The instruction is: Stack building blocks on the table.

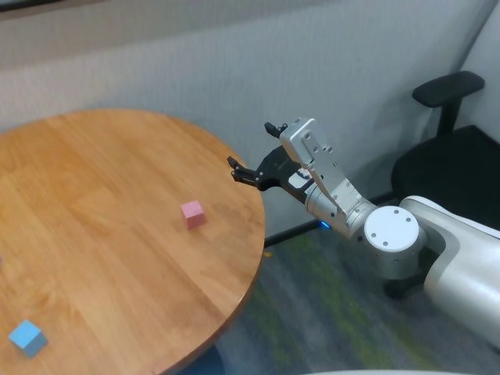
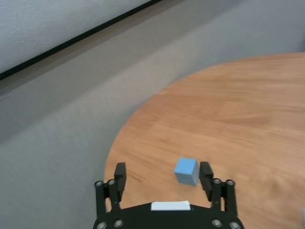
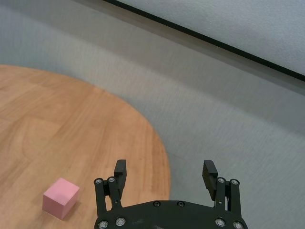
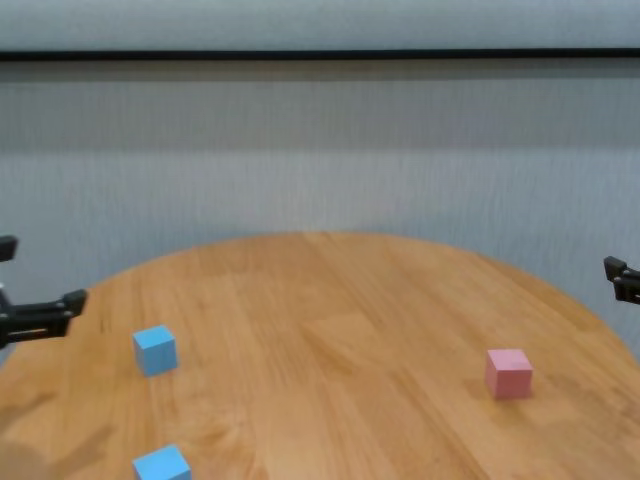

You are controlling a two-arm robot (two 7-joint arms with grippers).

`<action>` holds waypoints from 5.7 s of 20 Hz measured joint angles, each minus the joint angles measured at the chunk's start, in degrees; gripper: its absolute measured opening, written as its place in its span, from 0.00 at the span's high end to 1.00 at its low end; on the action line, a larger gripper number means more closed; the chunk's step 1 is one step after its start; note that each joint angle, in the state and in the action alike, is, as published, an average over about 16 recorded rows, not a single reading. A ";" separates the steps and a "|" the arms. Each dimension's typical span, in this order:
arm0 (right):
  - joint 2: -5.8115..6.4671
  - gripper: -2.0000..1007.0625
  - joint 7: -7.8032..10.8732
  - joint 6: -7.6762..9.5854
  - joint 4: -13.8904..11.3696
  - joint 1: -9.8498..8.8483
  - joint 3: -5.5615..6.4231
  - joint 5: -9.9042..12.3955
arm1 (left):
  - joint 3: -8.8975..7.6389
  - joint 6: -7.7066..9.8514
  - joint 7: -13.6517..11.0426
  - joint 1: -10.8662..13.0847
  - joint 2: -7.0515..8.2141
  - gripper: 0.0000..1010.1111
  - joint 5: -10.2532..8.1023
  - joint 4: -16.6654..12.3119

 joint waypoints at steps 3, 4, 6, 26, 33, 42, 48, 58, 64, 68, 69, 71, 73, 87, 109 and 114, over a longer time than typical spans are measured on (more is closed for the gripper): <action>0.00 0.00 0.00 0.00 0.00 0.00 0.00 0.00 | -0.44 -0.93 -3.42 1.39 1.96 0.01 -1.04 -1.22; 0.00 0.00 0.00 0.00 0.00 0.00 0.00 0.00 | -0.48 -1.13 -4.48 1.80 2.47 0.01 -1.36 -1.55; 0.00 0.00 0.00 0.00 0.00 0.00 0.00 0.00 | -0.44 -1.39 -6.41 2.53 3.31 0.01 -1.87 -2.10; 0.00 0.00 0.00 0.00 0.00 0.00 0.00 0.00 | 3.27 1.39 -11.87 4.73 0.88 0.01 2.25 -3.41; 0.00 0.00 0.00 0.00 0.00 0.00 0.00 0.00 | 2.90 1.52 -14.14 5.06 0.60 0.01 2.07 -4.25; 0.00 0.00 0.00 0.00 0.00 0.00 0.00 0.00 | 3.35 1.67 -16.40 4.73 -0.53 0.01 3.33 -3.42; 0.00 0.00 0.00 0.00 0.00 0.00 0.00 0.00 | 3.78 1.85 -17.23 3.90 -1.90 0.01 4.77 -1.75; 0.00 0.00 0.00 0.00 0.00 0.00 0.00 0.00 | 3.49 2.67 -19.72 2.26 -3.95 0.01 4.89 1.26; 0.00 0.00 0.00 0.00 0.00 0.00 0.00 0.00 | 2.98 3.21 -21.44 1.55 -4.84 0.01 4.29 2.81; 0.00 0.00 0.00 0.00 0.00 0.00 0.00 0.00 | 2.54 3.40 -22.36 1.23 -5.31 0.01 3.97 3.64; 0.00 0.00 0.00 0.00 0.00 0.00 0.00 0.00 | 2.43 3.43 -22.56 1.16 -5.42 0.01 3.92 3.82; 0.00 0.00 0.00 0.00 0.00 0.00 0.00 0.00 | 2.19 3.49 -22.93 1.05 -5.63 0.01 3.86 4.12; 0.00 0.00 0.00 0.00 0.00 0.00 0.00 0.00 | 1.97 3.53 -23.28 0.95 -5.83 0.01 3.82 4.40; 0.00 0.00 0.00 0.00 0.00 0.00 0.00 0.00 | 0.88 4.03 -25.07 0.58 -6.96 0.01 3.97 5.72; 0.00 0.00 0.00 0.00 0.00 0.00 0.00 0.00 | 0.46 4.26 -25.29 0.91 -7.21 0.26 4.51 5.76; 0.00 0.00 0.00 0.00 0.00 0.00 0.00 0.00 | 0.40 4.40 -25.06 0.99 -7.24 0.41 4.82 5.70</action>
